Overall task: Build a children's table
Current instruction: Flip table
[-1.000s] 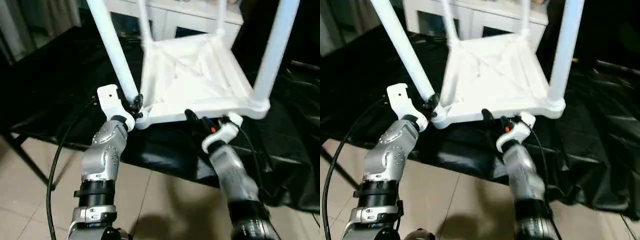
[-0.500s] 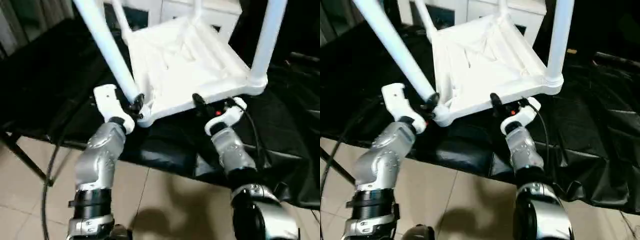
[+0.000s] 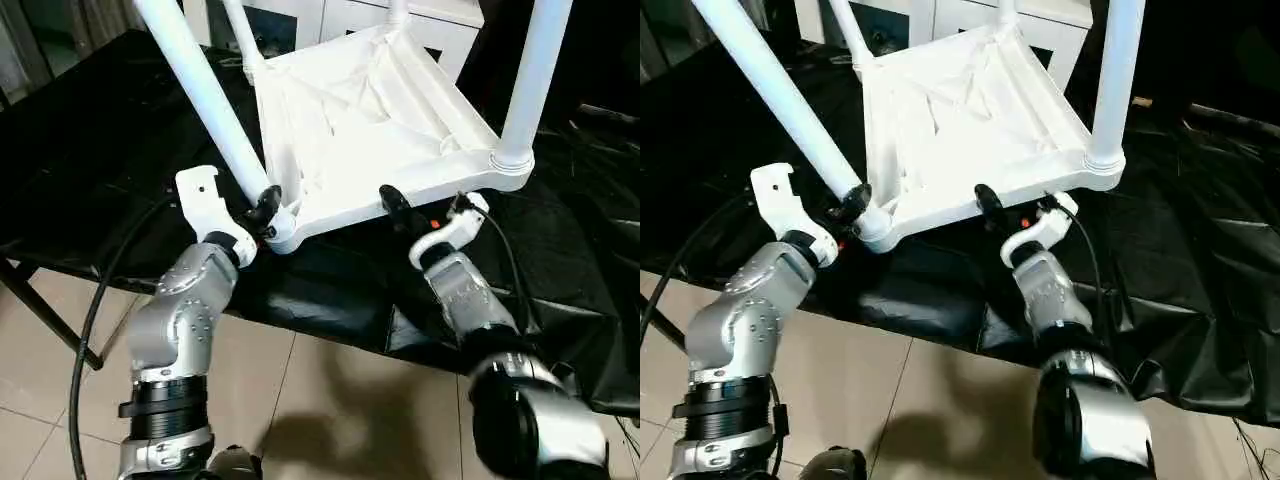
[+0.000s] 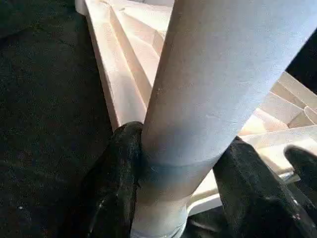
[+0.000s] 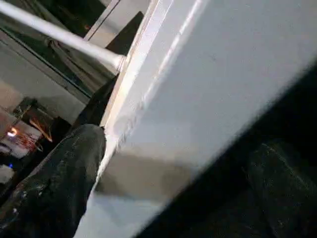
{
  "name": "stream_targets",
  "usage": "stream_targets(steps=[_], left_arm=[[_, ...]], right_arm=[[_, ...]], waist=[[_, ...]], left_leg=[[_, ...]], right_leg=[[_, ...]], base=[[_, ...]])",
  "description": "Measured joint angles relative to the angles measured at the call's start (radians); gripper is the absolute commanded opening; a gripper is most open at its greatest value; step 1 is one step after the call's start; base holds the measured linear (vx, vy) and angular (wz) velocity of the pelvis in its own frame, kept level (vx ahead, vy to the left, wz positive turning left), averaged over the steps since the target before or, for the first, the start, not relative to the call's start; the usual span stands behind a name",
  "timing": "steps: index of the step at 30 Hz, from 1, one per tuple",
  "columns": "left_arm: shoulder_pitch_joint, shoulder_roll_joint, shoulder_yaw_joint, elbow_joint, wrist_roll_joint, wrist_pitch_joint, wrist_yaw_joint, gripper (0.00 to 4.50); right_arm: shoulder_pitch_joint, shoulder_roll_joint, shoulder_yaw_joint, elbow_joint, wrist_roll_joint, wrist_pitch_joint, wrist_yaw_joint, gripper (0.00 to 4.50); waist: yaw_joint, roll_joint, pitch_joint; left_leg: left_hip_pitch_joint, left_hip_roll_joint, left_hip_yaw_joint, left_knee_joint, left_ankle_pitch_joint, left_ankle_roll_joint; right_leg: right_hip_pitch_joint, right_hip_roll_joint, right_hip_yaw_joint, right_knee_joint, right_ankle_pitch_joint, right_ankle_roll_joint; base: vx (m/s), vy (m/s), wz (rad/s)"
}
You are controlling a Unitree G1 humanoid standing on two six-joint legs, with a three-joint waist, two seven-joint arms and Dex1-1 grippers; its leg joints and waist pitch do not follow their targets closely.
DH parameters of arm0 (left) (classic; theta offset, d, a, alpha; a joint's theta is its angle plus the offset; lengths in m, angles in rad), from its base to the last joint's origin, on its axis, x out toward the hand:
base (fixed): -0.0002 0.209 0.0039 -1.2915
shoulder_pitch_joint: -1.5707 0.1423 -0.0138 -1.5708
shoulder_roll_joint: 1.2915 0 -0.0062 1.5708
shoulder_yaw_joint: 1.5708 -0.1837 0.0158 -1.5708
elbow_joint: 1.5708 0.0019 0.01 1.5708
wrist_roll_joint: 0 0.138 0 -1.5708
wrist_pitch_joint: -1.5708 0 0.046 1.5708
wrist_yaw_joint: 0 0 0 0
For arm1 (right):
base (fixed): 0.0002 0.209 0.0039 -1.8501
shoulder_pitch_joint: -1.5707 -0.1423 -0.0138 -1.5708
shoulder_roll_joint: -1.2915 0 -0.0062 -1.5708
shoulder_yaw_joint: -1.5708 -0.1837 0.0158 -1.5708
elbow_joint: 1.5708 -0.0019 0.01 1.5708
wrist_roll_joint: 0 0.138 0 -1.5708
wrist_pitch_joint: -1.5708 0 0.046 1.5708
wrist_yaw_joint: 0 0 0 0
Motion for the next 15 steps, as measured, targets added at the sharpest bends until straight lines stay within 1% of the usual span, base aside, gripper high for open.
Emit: stream_targets(steps=[2, 7, 12, 13, 15], left_arm=[[0.007, 0.013, -0.002, -0.006, -0.018, 0.013, -0.021, 2.01], [0.011, 0.032, -0.026, -0.013, -0.028, 0.035, -0.058, 2.01], [0.011, 0.039, -0.036, -0.017, -0.027, 0.044, -0.062, 2.01], [0.011, 0.039, -0.037, -0.017, -0.027, 0.044, -0.063, 2.01], [0.011, 0.039, -0.040, -0.017, -0.026, 0.045, -0.063, 2.01]], right_arm=[[-0.017, 0.002, -0.009, 0.013, 0.009, -0.005, 0.002, 4.50], [-0.034, 0.003, -0.028, 0.024, 0.026, -0.014, 0.020, 4.50], [-0.034, 0.002, -0.050, 0.038, 0.031, -0.014, 0.026, 4.50], [-0.034, 0.002, -0.052, 0.038, 0.032, -0.014, 0.026, 4.22], [-0.034, 0.002, -0.061, 0.045, 0.037, -0.018, 0.026, 4.10]], waist=[[0.005, 0.000, 0.001], [0.016, 0.000, 0.001], [0.012, 0.000, 0.001], [0.011, 0.000, 0.001], [0.011, 0.000, 0.001]], left_leg=[[-0.002, 0.000, 0.000, 0.000, 0.000, 0.000], [-0.002, 0.000, 0.003, 0.000, 0.002, 0.004], [-0.002, 0.000, 0.004, 0.000, 0.004, 0.004], [-0.002, 0.000, 0.004, 0.000, 0.004, 0.004], [-0.003, 0.000, 0.004, 0.000, 0.005, 0.004]], right_leg=[[-0.001, 0.000, -0.001, 0.000, 0.000, 0.000], [-0.001, -0.003, -0.002, 0.000, 0.000, 0.000], [-0.002, -0.004, -0.002, 0.002, 0.001, 0.000], [-0.003, -0.004, -0.002, 0.003, 0.001, 0.000], [-0.003, -0.004, -0.002, 0.003, 0.001, 0.000]], base=[[0.000, 0.000, 0.00], [0.000, 0.000, 0.00], [0.000, 0.000, 0.00], [0.000, 0.000, 0.00], [0.000, 0.000, 0.00]])
